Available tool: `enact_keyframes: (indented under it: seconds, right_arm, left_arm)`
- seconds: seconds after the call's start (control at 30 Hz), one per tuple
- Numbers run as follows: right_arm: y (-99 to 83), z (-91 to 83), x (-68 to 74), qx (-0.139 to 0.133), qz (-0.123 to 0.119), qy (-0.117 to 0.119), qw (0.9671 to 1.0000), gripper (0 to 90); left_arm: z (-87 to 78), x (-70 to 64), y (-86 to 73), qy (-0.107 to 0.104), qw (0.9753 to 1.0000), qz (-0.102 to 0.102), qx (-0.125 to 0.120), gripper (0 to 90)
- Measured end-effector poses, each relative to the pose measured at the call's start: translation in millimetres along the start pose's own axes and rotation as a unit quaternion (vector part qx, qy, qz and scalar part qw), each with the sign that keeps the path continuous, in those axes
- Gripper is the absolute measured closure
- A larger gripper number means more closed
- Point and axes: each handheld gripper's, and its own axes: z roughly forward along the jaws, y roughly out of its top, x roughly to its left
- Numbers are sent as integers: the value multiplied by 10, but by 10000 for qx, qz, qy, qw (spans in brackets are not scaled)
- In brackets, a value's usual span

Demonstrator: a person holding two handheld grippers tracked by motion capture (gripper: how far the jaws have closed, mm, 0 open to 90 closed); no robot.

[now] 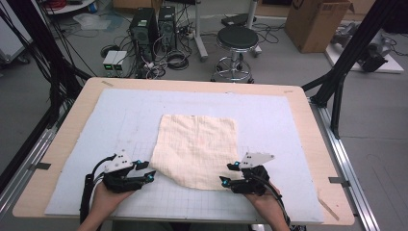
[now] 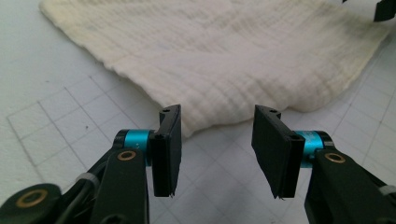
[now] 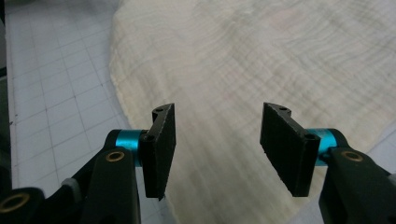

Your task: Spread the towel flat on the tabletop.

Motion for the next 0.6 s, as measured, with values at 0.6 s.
enact_keyframes:
  seconds: [0.6]
  right_arm:
    - [-49,143,2,559,-193,79,9982,564]
  left_arm:
    - [106,8,120,32,9999,118,71,836]
